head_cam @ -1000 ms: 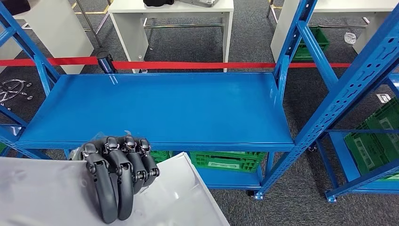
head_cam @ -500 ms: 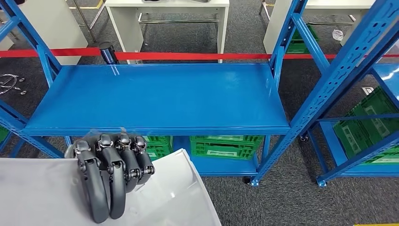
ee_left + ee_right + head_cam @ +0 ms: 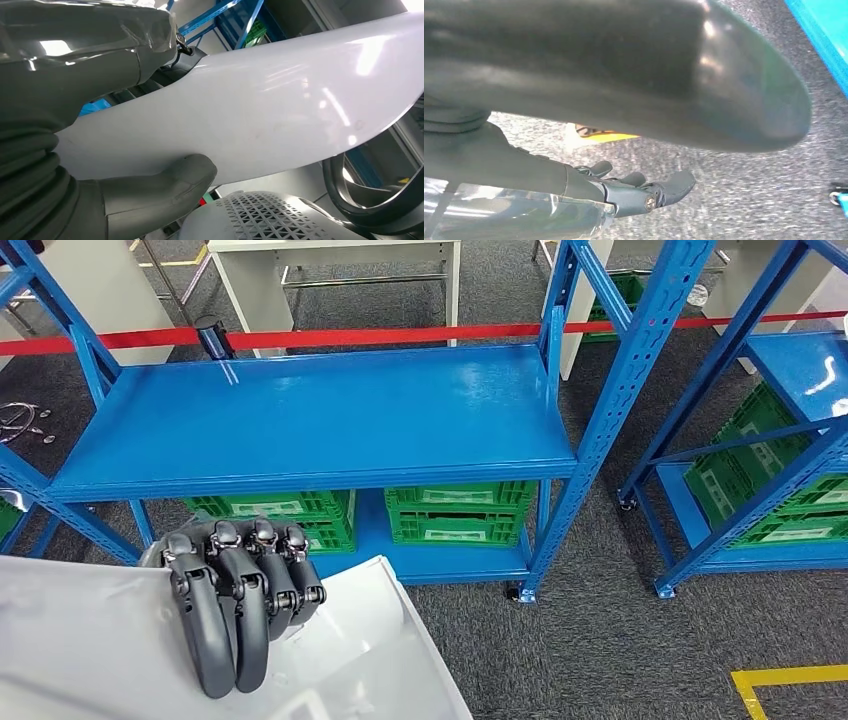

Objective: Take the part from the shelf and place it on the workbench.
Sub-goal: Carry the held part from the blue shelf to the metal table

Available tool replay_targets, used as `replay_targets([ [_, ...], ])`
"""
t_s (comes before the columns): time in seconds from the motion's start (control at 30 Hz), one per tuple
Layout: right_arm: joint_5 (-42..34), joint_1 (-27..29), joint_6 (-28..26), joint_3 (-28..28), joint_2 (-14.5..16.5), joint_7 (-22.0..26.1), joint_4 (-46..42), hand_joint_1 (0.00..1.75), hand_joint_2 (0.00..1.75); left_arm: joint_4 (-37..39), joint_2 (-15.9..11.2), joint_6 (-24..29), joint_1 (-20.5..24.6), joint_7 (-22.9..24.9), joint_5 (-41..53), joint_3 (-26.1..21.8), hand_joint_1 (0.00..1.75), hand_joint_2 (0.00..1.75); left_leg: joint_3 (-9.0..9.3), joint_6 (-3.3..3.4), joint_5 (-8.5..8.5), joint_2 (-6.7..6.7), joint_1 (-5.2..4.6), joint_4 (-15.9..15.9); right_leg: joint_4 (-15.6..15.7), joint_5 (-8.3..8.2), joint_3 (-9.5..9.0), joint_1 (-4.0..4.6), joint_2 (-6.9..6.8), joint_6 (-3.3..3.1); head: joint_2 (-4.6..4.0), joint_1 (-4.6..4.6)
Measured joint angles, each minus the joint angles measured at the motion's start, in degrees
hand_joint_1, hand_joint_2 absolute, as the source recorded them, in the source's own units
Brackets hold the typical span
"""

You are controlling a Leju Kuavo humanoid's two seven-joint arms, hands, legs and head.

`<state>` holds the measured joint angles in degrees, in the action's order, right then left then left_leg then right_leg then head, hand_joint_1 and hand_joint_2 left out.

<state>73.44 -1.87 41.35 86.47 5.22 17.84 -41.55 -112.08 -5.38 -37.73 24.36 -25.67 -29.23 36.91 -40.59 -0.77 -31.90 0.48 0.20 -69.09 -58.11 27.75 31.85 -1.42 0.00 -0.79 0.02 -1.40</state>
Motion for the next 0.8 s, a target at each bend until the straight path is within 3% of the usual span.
replay_targets([
  [0.03, -0.03, -0.03, 0.0, 0.29, 0.17, 0.0, -0.18, 0.0, 0.0, 0.05, -0.03, 0.0, -0.04, 0.0, 0.01, -0.03, 1.75, 1.75, -0.37, -0.08, -1.45, 0.0, 0.06, -3.39, -0.04, -0.69, 0.85, 0.1, 0.0, -0.02, 0.0, -0.01],
  [0.07, -0.05, -0.03, 0.0, 0.56, 0.3, 0.0, -0.33, 0.0, 0.0, 0.13, -0.05, 0.0, -0.08, 0.01, 0.01, -0.04, 1.75, 1.75, -0.03, -0.03, -1.56, -0.03, 0.07, -5.31, -0.06, -1.34, 1.66, 0.22, 0.0, -0.01, 0.0, -0.02],
  [0.1, -0.07, -0.05, 0.0, 0.79, 0.4, 0.0, -0.49, 0.0, 0.0, 0.19, -0.07, 0.0, -0.12, 0.01, 0.01, -0.05, 1.75, 1.75, 1.23, 0.17, -0.58, -0.09, 0.04, -5.25, -0.08, -1.96, 2.45, 0.37, 0.01, 0.02, 0.0, -0.02],
  [0.17, -0.09, -0.13, 0.0, 1.1, 0.65, 0.0, -0.76, 0.0, 0.0, 0.25, -0.07, 0.0, -0.1, 0.01, 0.01, -0.07, 1.75, 1.75, 6.69, 1.23, 1.93, -0.39, -0.24, 0.99, -0.07, -3.16, 3.73, 0.65, 0.12, 0.08, 0.0, -0.01],
  [0.23, -0.15, -0.21, 0.0, 1.26, 0.99, 0.0, -0.97, 0.0, 0.0, 0.24, -0.05, 0.0, -0.02, 0.0, 0.01, -0.11, 1.75, 1.75, 12.65, 2.33, 1.55, -0.61, -0.64, 9.46, 0.01, -4.24, 4.45, 0.82, 0.27, 0.42, 0.0, 0.05],
  [0.3, -0.21, -0.24, 0.0, 1.4, 1.22, 0.0, -1.11, 0.0, 0.0, 0.24, -0.04, 0.0, 0.04, 0.0, 0.0, -0.14, 1.75, 1.75, 14.72, 2.69, 0.62, -0.61, -0.96, 12.93, 0.3, -5.11, 4.65, 0.64, 0.31, 1.0, 0.0, 0.02],
  [0.4, -0.22, -0.27, 0.01, 1.75, 1.4, 0.0, -1.34, 0.0, 0.0, 0.24, -0.01, 0.0, 0.24, 0.01, 0.08, -0.16, 1.75, 1.75, 13.8, 3.51, 2.71, -0.44, -1.34, 13.94, 1.03, -6.31, 4.9, 0.29, 0.28, 1.76, -0.01, -0.22],
  [0.43, -0.22, -0.24, 0.01, 1.86, 1.5, 0.0, -1.38, 0.0, 0.0, 0.26, 0.04, 0.01, 0.29, 0.01, 0.08, -0.14, 1.75, 1.75, 13.41, 3.76, 3.74, -0.35, -1.28, 14.63, 0.79, -5.64, 5.2, 0.34, 0.26, 1.71, -0.01, -0.2],
  [0.5, -0.22, -0.21, 0.02, 1.98, 1.55, -0.03, -1.43, 0.0, 0.0, 0.31, 0.1, 0.02, 0.32, 0.01, 0.07, -0.09, 1.75, 1.75, 12.0, 4.03, 5.89, -0.23, -1.04, 15.51, -2.88, -1.23, 6.44, 0.35, 0.21, 0.99, -0.01, -0.04],
  [0.57, -0.13, -0.27, -0.5, 2.01, 1.4, 0.06, -1.46, 0.0, 0.0, 0.36, 0.11, 0.01, 0.29, 0.03, 0.13, -0.06, 1.75, 1.75, 9.79, 4.13, 7.65, -0.23, -1.03, 15.44, -10.21, 3.53, 8.05, 0.32, 0.21, 0.78, 0.0, 0.09],
  [0.6, 0.13, -0.33, -1.51, 1.99, 1.32, 0.28, -1.46, 0.0, 0.0, 0.4, 0.11, 0.01, 0.27, 0.05, 0.17, -0.05, 1.75, 1.75, 8.59, 4.02, 8.47, -0.18, -0.99, 15.29, -13.43, 4.15, 8.37, 0.21, 0.2, 1.28, 0.0, 0.14],
  [0.63, 0.43, -0.4, -2.86, 1.96, 1.29, 0.54, -1.46, 0.0, 0.0, 0.45, 0.11, 0.01, 0.27, 0.08, 0.24, -0.04, 1.75, 1.75, 7.33, 3.86, 9.25, -0.12, -0.9, 15.03, -15.18, 3.41, 7.93, 0.04, 0.19, 2.16, 0.0, 0.15],
  [0.67, 0.81, -0.47, -4.55, 1.89, 1.23, 0.72, -1.46, 0.0, 0.0, 0.53, 0.11, 0.01, 0.27, 0.15, 0.28, -0.05, 1.75, 1.75, 6.04, 3.6, 9.94, -0.05, -0.76, 14.61, -14.93, 1.99, 6.5, -0.18, 0.17, 3.13, 0.0, 0.17],
  [0.7, 1.1, -0.57, -5.77, 1.8, 1.14, 0.48, -1.44, 0.0, 0.0, 0.62, 0.12, 0.01, 0.3, 0.28, 0.28, -0.05, 1.75, 1.75, 4.78, 3.29, 10.51, 0.0, -0.65, 14.0, -12.72, 0.84, 4.12, -0.44, 0.12, 3.91, 0.0, 0.19],
  [0.73, 1.24, -0.72, -6.24, 1.73, 1.02, -0.19, -1.28, 0.0, 0.0, 0.71, 0.17, 0.01, 0.36, 0.46, 0.23, -0.06, 1.75, 1.75, 3.51, 2.95, 10.94, 0.04, -0.6, 13.15, -8.75, 0.9, 0.89, -0.59, 0.08, 4.3, 0.0, 0.25],
  [0.8, 1.25, -0.99, -4.93, 1.69, 0.21, -1.99, -0.27, 0.0, 0.0, 0.99, 0.37, 0.07, 0.62, 0.92, 0.04, 0.02, 1.75, 1.75, 1.78, 2.29, 11.64, 0.14, -0.66, 11.57, -1.41, 3.33, -3.94, -0.58, 0.11, 3.58, 0.0, 0.3],
])
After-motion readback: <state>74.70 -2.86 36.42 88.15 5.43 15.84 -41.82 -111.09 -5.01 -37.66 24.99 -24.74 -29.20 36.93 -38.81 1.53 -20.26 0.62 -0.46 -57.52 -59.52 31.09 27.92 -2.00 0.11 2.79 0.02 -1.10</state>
